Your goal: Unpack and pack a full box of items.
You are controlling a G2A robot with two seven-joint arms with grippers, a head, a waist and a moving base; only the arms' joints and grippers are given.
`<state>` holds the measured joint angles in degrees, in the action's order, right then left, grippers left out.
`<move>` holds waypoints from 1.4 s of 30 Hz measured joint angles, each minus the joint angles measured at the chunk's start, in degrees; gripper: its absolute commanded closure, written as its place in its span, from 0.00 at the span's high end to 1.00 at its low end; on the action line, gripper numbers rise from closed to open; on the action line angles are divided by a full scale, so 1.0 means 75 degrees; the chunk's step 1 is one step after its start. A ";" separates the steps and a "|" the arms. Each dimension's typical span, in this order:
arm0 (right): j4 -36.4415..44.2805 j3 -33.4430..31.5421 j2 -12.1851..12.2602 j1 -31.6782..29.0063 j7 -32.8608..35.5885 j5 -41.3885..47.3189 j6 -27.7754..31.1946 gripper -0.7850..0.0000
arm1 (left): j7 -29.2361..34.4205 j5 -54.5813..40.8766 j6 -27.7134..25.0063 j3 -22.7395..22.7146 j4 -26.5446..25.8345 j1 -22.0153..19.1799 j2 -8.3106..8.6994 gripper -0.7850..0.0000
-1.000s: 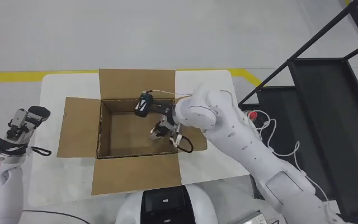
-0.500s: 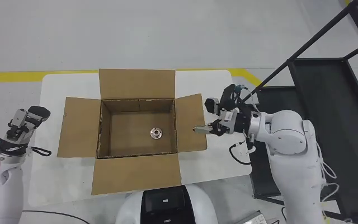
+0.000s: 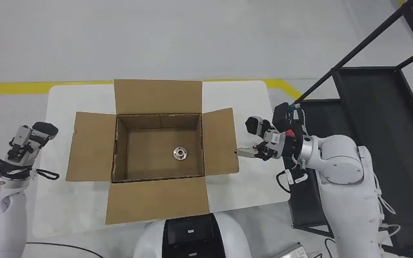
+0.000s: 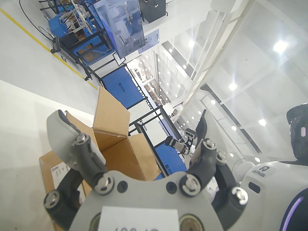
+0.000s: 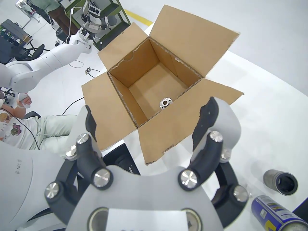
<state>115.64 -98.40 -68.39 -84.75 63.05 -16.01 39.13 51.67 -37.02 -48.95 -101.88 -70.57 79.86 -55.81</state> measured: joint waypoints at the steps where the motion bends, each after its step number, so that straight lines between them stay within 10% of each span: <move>1: 0.0001 0.0005 0.0001 0.0004 0.0001 -0.0005 0.0002 1.00 | 0.0000 0.0000 0.0000 0.0000 0.0000 0.0000 0.0000 1.00; 17: -0.2395 -0.0977 -0.0052 -0.0627 -0.5384 -0.3531 0.1424 1.00 | 0.0000 0.0000 0.0000 0.0000 0.0000 0.0000 0.0000 1.00; 27: -0.2974 -0.0911 -0.0187 -0.1329 -0.9484 -0.7103 0.0103 1.00 | 0.0000 0.0000 0.0000 0.0000 0.0000 0.0000 0.0000 1.00; 42: -0.3110 -0.0836 -0.0167 -0.1238 -0.9610 -0.7757 -0.0276 1.00 | 0.0000 0.0000 0.0000 0.0000 0.0000 0.0000 0.0000 1.00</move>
<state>92.31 -104.66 -69.64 -94.03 -9.03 -74.18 37.06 51.67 -37.02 -48.95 -101.88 -70.57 79.86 -55.81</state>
